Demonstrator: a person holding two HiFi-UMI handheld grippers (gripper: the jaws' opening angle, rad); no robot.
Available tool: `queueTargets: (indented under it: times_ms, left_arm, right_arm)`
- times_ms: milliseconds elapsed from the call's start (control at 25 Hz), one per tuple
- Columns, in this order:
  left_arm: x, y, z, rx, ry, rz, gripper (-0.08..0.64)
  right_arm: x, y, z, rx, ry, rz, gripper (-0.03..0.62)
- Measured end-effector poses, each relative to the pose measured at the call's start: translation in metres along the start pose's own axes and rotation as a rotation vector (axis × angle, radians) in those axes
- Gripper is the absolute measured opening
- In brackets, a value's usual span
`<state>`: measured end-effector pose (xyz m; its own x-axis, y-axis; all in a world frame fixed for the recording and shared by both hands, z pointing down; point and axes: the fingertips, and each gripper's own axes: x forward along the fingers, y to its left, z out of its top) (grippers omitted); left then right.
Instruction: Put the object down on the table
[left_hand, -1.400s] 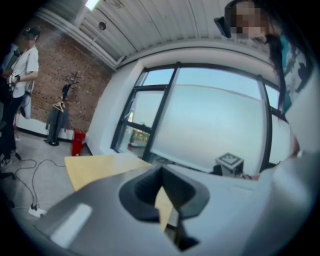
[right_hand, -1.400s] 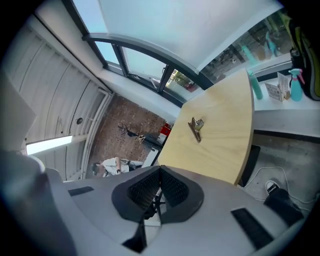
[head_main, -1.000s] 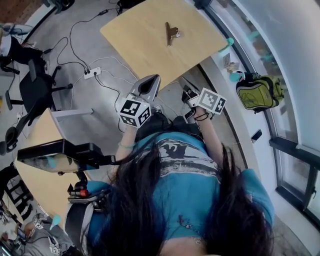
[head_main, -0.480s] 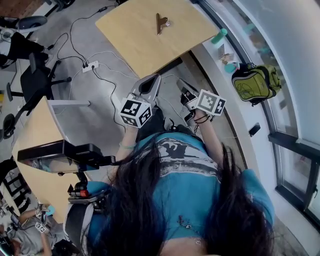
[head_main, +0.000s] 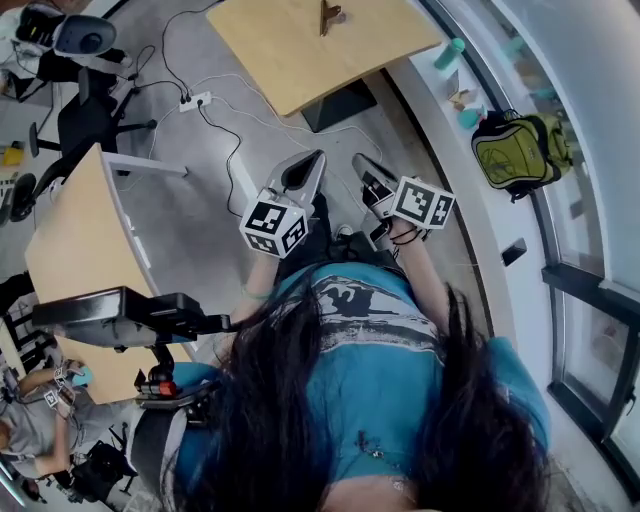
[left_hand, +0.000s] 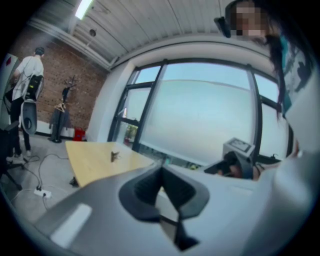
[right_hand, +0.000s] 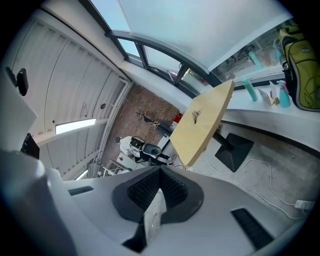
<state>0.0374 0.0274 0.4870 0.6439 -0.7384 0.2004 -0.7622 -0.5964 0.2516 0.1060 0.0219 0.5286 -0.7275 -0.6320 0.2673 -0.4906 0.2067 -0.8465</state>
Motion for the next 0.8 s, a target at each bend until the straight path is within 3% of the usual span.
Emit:
queueTargets:
  times_ms: [480, 800]
  left_arm:
    - [-0.033, -0.051, -0.019, 0.040, 0.038, -0.001, 0.003]
    - [-0.074, -0.032, -0.024, 0.019, 0.037, 0.031, 0.003]
  right_arm:
    - [-0.042, 0.007, -0.041, 0.020, 0.022, 0.025, 0.012]
    - [-0.027, 0.032, -0.069, 0.010, 0.040, 0.031, 0.012]
